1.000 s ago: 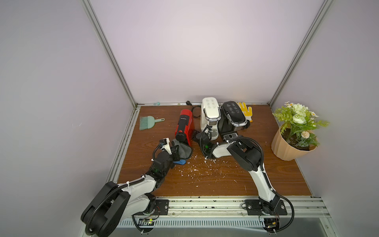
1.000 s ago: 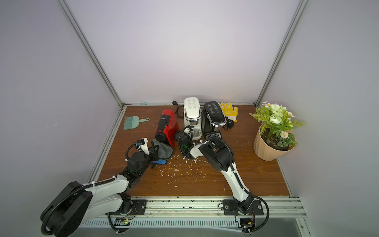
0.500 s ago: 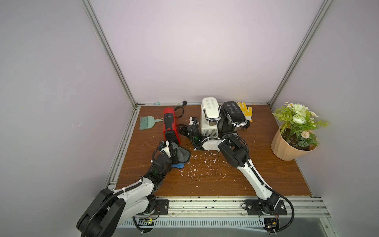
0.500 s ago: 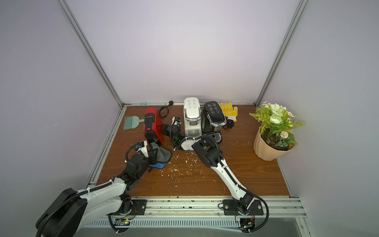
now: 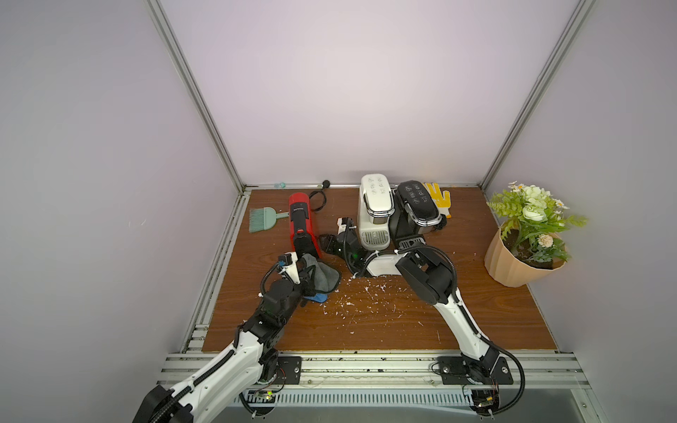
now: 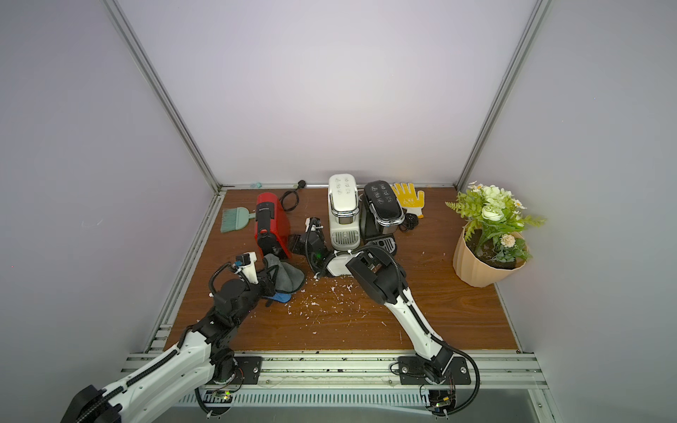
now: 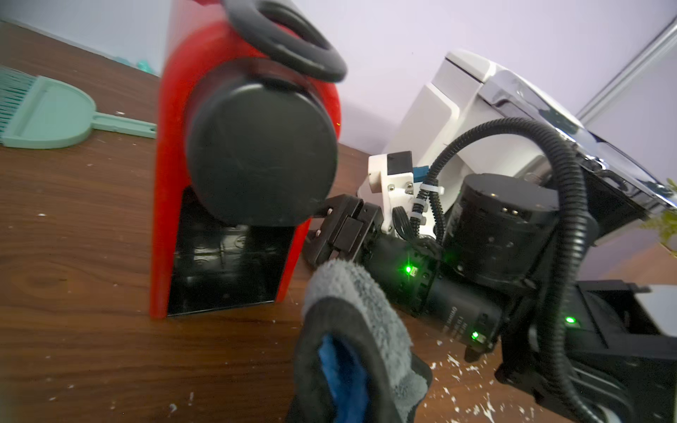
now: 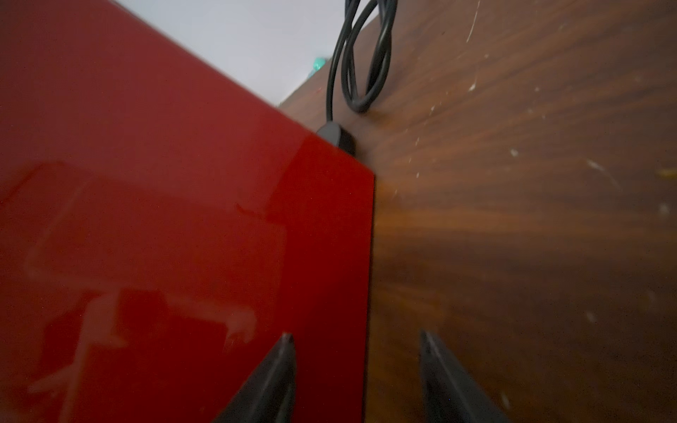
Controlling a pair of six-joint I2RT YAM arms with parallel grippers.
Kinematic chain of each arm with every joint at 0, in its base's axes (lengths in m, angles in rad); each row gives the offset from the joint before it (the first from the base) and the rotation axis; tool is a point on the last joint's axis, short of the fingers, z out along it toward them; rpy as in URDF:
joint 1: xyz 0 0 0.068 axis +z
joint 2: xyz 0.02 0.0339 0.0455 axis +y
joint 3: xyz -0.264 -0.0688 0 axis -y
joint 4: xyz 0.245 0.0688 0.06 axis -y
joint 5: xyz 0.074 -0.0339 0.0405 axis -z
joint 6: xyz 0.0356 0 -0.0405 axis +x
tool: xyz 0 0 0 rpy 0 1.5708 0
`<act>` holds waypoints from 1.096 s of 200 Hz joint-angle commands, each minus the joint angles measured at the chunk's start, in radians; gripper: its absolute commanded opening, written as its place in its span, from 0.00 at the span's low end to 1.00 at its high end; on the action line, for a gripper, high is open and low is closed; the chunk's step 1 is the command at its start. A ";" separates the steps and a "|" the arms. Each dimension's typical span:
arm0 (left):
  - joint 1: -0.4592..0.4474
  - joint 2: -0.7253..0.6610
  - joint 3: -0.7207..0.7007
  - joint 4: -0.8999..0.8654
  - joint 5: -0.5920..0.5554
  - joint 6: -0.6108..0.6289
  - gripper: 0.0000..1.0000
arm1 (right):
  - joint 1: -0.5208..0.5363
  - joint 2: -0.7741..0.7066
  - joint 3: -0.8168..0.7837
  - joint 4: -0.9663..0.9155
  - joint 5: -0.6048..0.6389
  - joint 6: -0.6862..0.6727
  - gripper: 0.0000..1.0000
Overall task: Wipe the surface of a coffee machine
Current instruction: Move the coffee machine to the center of the board, then wipe the dirt from the surface of the coffee machine.
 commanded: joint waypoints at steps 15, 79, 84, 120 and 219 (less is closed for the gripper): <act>0.011 0.003 0.104 0.002 0.169 0.006 0.00 | 0.022 -0.227 -0.075 -0.050 -0.100 -0.135 0.59; -0.093 0.291 0.567 -0.167 0.259 0.207 0.00 | 0.005 -0.627 -0.344 -0.213 0.016 -0.263 0.60; -0.093 0.312 0.597 -0.168 0.258 0.209 0.00 | -0.001 -0.658 -0.366 -0.228 0.026 -0.271 0.60; -0.095 0.515 0.859 -0.226 0.246 0.241 0.00 | -0.076 -0.905 -0.533 -0.311 -0.008 -0.293 0.61; -0.114 1.172 1.630 -0.375 0.310 0.233 0.00 | -0.102 -1.186 -0.826 -0.496 0.009 -0.411 0.62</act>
